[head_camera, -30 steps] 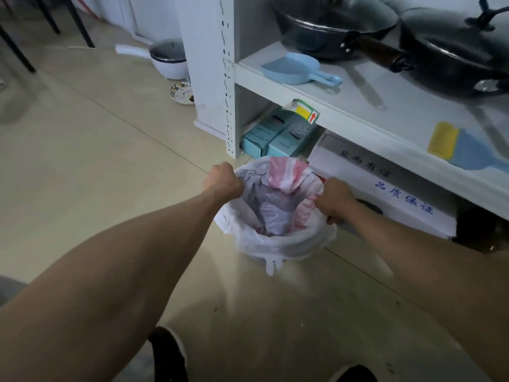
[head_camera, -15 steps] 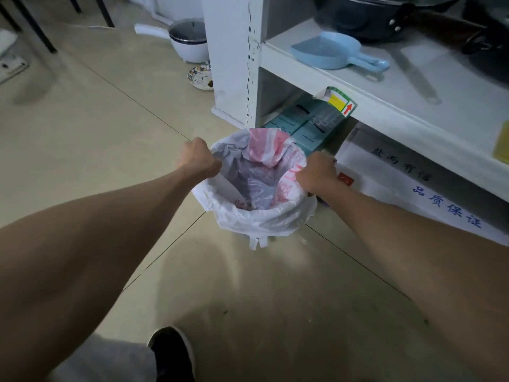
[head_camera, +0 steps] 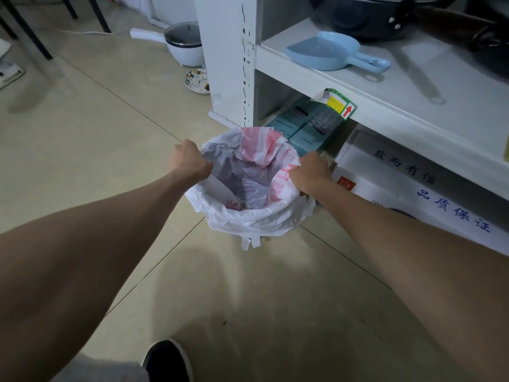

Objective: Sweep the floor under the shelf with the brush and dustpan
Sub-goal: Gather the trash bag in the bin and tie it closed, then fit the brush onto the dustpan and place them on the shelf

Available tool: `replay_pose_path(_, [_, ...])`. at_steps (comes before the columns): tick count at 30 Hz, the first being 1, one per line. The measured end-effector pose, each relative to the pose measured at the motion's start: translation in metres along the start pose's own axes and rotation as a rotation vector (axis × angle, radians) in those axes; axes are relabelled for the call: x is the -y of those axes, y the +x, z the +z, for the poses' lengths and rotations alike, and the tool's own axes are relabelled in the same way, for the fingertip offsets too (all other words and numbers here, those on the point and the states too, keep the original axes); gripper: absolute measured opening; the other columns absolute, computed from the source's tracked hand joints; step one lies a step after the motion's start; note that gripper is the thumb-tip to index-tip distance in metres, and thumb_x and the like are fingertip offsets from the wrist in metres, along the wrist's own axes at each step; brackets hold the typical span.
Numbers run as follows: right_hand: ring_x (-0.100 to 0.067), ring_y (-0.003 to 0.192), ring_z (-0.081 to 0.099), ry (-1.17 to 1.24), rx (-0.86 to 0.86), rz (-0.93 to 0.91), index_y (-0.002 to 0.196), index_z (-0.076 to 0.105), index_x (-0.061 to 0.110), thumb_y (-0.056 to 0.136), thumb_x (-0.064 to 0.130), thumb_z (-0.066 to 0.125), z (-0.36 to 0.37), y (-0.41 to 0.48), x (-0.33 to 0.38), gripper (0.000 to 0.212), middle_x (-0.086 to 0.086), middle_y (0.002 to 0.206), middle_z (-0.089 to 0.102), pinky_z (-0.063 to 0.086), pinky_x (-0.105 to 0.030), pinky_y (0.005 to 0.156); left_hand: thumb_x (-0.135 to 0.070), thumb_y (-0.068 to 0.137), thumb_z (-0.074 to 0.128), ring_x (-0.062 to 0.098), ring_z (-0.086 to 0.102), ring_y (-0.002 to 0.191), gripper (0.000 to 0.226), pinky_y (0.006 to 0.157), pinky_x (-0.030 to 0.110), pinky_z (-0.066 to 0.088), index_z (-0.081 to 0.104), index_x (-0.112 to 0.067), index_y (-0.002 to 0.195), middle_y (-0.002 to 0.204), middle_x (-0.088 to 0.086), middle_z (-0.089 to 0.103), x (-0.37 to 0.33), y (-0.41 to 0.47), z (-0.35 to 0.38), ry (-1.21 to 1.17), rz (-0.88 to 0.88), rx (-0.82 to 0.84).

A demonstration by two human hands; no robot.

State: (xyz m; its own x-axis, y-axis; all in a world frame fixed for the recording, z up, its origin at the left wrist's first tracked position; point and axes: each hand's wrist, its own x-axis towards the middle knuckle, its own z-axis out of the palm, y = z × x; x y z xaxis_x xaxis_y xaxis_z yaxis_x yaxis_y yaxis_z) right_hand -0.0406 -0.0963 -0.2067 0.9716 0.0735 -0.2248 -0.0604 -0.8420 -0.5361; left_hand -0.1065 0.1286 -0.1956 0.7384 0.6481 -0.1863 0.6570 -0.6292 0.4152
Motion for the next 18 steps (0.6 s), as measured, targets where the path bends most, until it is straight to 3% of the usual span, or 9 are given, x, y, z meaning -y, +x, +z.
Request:
replay_pose_path(5, [-0.029, 0.096, 0.064, 0.054, -0.007, 0.023, 0.113, 0.058, 0.004, 0.088, 0.015, 0.060, 0.003, 0.002, -0.001, 0.028, -0.013, 0.113, 0.063, 0.051, -0.031, 0.069, -0.007, 0.083, 0.059, 0.037, 0.062, 0.097, 0.025, 0.067, 0.036, 0.048, 0.058, 0.003, 0.105, 0.111, 0.020, 0.059, -0.001, 0.000, 0.005, -0.005, -0.028, -0.029])
replay_pose_path(11, [-0.031, 0.103, 0.061, 0.035, 0.000, -0.014, 0.118, 0.055, 0.002, 0.093, 0.013, 0.054, 0.002, 0.000, 0.001, 0.028, -0.016, 0.118, 0.060, 0.043, -0.028, 0.071, -0.007, 0.089, 0.054, 0.037, 0.061, 0.101, 0.025, 0.073, 0.037, 0.049, 0.056, 0.002, 0.112, 0.114, 0.021, 0.059, -0.002, -0.003, 0.005, 0.082, -0.011, -0.003])
replay_pose_path(15, [-0.032, 0.108, 0.060, 0.008, -0.005, -0.005, 0.122, 0.052, 0.001, 0.097, 0.025, 0.052, -0.013, -0.006, -0.003, 0.035, -0.018, 0.122, 0.058, 0.040, -0.028, 0.071, -0.033, 0.097, 0.048, 0.039, 0.063, 0.101, 0.039, 0.077, 0.039, 0.050, 0.055, -0.003, 0.120, 0.119, 0.021, 0.060, -0.005, -0.007, -0.013, 0.168, 0.039, 0.060])
replay_pose_path(18, [-0.030, 0.099, 0.061, 0.034, 0.020, -0.021, 0.105, 0.053, 0.003, 0.095, 0.027, 0.053, -0.033, -0.016, -0.014, 0.027, -0.015, 0.108, 0.059, 0.040, -0.028, 0.069, -0.043, 0.097, 0.048, 0.039, 0.057, 0.111, 0.051, 0.087, 0.040, 0.049, 0.052, -0.005, 0.130, 0.128, 0.020, 0.057, -0.016, -0.016, -0.028, 0.166, 0.120, 0.046])
